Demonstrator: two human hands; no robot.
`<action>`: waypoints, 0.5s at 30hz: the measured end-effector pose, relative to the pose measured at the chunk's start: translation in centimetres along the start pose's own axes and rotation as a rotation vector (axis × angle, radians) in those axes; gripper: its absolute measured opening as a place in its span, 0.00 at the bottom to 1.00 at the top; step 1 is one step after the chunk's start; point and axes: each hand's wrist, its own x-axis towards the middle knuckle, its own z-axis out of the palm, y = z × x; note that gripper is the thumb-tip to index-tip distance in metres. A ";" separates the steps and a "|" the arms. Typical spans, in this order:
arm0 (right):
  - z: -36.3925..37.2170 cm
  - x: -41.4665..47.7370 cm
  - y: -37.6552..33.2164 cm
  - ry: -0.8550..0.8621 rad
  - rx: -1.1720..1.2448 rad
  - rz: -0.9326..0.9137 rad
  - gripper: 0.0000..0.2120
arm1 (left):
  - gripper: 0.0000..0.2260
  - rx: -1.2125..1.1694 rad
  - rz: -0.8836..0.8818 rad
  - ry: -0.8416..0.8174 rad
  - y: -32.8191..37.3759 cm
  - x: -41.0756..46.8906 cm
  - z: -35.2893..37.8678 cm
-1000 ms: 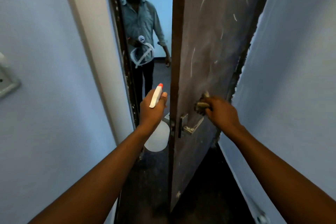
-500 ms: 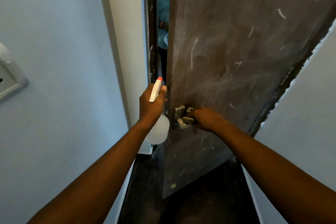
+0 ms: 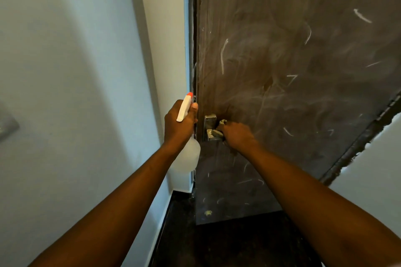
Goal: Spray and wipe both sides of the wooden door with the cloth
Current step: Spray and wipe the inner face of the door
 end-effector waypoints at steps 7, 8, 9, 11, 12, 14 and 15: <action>0.5 6.0 1.7 0.017 0.001 -0.041 0.18 | 0.14 0.034 0.003 0.074 0.1 3.0 0.7; 0.6 6.9 2.0 0.030 -0.004 -0.057 0.17 | 0.14 0.033 -0.003 0.090 0.2 3.5 1.0; 0.7 7.5 2.2 0.032 -0.010 -0.066 0.16 | 0.14 0.027 -0.012 0.098 0.3 3.9 1.2; 1.0 8.8 2.4 0.025 -0.013 -0.079 0.16 | 0.14 0.034 -0.016 0.121 0.4 4.8 1.7; 1.1 9.6 2.8 0.028 -0.018 -0.089 0.16 | 0.15 0.044 -0.008 0.136 0.7 5.3 2.1; 1.1 11.0 3.2 0.029 -0.023 -0.104 0.16 | 0.16 0.050 0.002 0.162 1.1 6.3 2.8; 1.0 11.6 3.4 0.033 -0.024 -0.112 0.16 | 0.16 0.049 0.003 0.171 1.3 6.9 3.2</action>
